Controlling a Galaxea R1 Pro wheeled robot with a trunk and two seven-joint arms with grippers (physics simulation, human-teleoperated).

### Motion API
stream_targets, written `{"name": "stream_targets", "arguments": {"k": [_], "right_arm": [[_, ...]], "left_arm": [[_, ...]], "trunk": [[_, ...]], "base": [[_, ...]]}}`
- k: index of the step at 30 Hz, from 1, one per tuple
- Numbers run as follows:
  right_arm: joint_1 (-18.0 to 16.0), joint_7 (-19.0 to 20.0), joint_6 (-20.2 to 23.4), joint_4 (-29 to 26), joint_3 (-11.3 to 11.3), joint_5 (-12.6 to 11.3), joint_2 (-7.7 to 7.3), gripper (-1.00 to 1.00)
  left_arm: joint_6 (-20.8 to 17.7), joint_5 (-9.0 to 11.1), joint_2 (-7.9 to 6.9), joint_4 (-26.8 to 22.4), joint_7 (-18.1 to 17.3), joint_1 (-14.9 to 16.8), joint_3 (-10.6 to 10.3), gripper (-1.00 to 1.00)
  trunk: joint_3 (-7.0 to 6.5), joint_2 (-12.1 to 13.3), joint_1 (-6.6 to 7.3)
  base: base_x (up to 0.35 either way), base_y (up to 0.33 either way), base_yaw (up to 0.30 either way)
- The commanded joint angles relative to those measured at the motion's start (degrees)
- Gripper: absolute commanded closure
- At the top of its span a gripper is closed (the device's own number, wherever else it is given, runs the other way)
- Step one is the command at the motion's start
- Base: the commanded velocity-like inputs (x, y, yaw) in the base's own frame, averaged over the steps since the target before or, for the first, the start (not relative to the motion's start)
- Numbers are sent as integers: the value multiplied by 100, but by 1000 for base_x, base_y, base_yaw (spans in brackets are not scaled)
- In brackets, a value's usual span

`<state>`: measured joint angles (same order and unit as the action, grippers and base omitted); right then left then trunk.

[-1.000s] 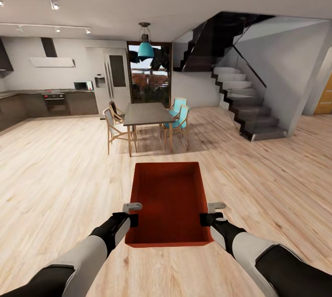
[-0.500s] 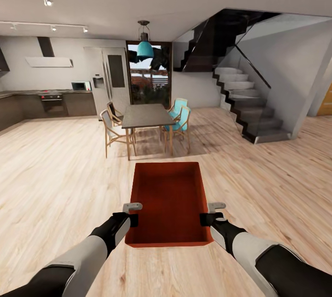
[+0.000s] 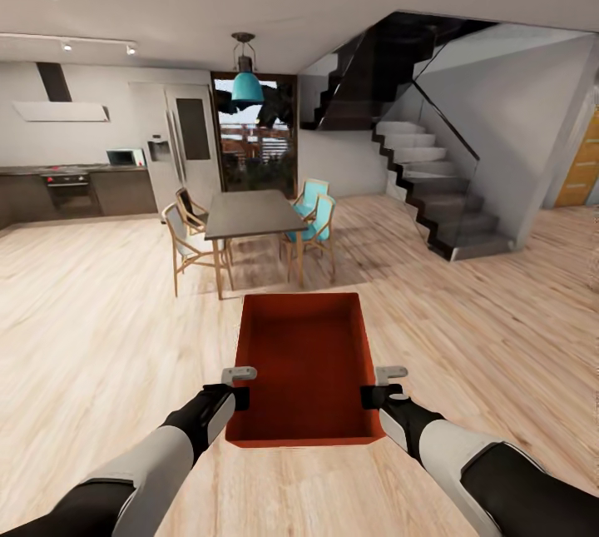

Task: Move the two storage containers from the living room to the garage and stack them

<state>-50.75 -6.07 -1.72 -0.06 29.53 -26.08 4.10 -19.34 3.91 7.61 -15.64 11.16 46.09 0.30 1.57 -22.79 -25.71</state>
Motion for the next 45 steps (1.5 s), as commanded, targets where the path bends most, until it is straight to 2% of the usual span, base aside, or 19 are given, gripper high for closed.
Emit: {"name": "stream_targets", "arguments": {"k": [1, 45], "right_arm": [[-8, -52, -31, 15, 0, -81, -32, 100], [-8, -52, -31, 15, 0, -81, -32, 100]], "left_arm": [[-52, -137, -5, -20, 97, 4, 31, 100], [-52, -137, -5, -25, 95, 3, 31, 100]], "trunk": [[13, -13, -7], [13, -13, -7]], "base": [[322, 71, -242], [322, 71, -250]]}}
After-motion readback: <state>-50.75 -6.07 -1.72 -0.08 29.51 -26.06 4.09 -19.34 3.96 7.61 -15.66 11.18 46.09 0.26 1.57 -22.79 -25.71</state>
